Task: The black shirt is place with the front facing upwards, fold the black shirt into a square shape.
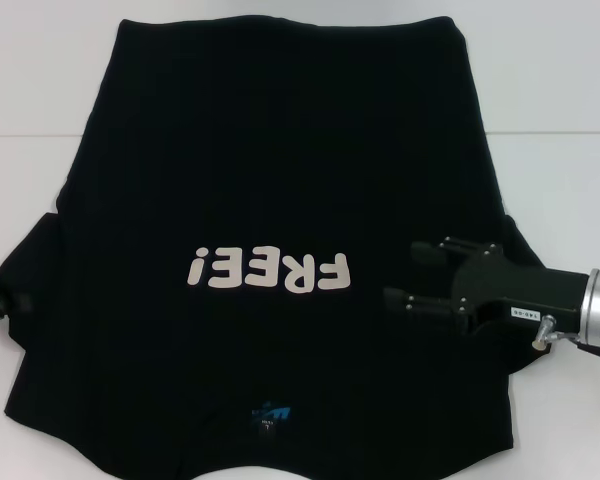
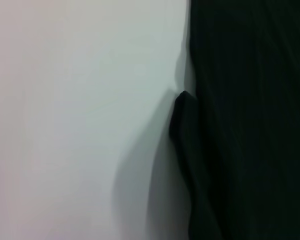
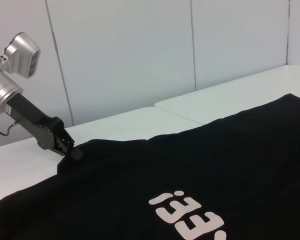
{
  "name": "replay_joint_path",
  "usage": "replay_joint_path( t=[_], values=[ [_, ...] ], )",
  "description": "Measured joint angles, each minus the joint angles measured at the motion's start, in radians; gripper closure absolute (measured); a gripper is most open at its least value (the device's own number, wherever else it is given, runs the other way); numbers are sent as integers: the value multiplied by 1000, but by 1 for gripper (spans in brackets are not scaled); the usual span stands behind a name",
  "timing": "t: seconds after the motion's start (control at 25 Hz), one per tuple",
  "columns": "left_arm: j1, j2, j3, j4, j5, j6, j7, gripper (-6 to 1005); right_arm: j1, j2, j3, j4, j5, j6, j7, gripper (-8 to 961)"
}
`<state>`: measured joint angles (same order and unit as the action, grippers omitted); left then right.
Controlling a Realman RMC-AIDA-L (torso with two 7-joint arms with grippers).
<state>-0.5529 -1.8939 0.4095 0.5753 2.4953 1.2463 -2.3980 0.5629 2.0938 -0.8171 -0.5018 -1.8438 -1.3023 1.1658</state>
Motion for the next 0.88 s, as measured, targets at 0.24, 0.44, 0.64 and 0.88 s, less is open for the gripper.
replay_joint_path(
  t=[0.24,0.44,0.64,0.88],
  values=[
    [5,-2,0,27,-1,-1,9,964,-3,0,1,6,10,4,-3,125],
    [15,1,0,71,1,-1,15,984,-3,-2,2,12,40,5,-10,125],
    [31,15,-17,130,-1,0,13,983,-7,-2,4,13,49,3,-11,125],
    [30,30,-60,143,-2,12,13,981,-10,-2,4,15,49,2,-11,125]
  ],
)
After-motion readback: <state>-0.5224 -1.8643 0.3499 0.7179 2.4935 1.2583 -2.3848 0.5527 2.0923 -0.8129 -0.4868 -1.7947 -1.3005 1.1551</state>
